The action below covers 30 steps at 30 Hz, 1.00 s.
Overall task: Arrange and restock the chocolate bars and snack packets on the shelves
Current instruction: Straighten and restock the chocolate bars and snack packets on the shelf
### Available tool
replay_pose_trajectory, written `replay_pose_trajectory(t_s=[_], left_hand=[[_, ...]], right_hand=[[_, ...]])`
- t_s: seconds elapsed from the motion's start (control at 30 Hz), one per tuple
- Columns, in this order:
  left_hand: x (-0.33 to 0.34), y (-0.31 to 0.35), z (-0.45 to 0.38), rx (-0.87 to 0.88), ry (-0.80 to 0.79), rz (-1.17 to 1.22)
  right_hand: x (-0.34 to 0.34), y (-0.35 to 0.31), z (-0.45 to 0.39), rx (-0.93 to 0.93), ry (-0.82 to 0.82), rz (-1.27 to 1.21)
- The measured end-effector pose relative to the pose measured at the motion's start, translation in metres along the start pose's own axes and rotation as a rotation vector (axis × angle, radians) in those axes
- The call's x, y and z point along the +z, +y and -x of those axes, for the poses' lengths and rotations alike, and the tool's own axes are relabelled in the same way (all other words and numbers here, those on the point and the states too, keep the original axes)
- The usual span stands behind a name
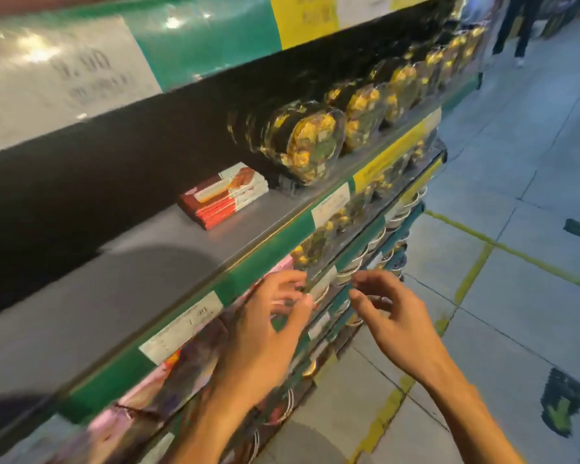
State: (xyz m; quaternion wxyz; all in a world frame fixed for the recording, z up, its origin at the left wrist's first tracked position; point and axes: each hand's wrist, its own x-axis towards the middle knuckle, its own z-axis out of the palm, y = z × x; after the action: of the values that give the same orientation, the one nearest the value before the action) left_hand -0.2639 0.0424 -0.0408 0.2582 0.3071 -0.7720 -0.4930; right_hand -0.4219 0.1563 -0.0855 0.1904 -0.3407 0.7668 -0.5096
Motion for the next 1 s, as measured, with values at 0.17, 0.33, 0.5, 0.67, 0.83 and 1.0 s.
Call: replay_pose_trajectory(t_s=[0.17,0.33,0.5,0.67,0.83,1.0], left_hand=[[-0.052,0.034,-0.051,0.095,0.303,-0.252],[-0.098,0.015,-0.127,-0.106,0.258,-0.701],[-0.105,0.013,-0.159,-0.286,0.024,-0.746],[-0.115,0.019,-0.156,-0.392,0.106,-0.601],[-0.127,0.027,-0.134,-0.473,0.259,-0.232],[-0.163,0.019,-0.101,-0.368,0.504,-0.081]], right_hand=[[0.005,-0.038,-0.061,-0.244,-0.157,-0.019],[0.018,-0.057,-0.086,-0.374,-0.205,-0.039],[0.027,-0.053,-0.092,-0.411,-0.234,-0.042],[0.028,-0.053,-0.1,-0.442,-0.213,-0.011],[0.039,-0.085,-0.108,-0.567,-0.241,0.057],[0.066,-0.127,-0.135,-0.737,-0.245,0.308]])
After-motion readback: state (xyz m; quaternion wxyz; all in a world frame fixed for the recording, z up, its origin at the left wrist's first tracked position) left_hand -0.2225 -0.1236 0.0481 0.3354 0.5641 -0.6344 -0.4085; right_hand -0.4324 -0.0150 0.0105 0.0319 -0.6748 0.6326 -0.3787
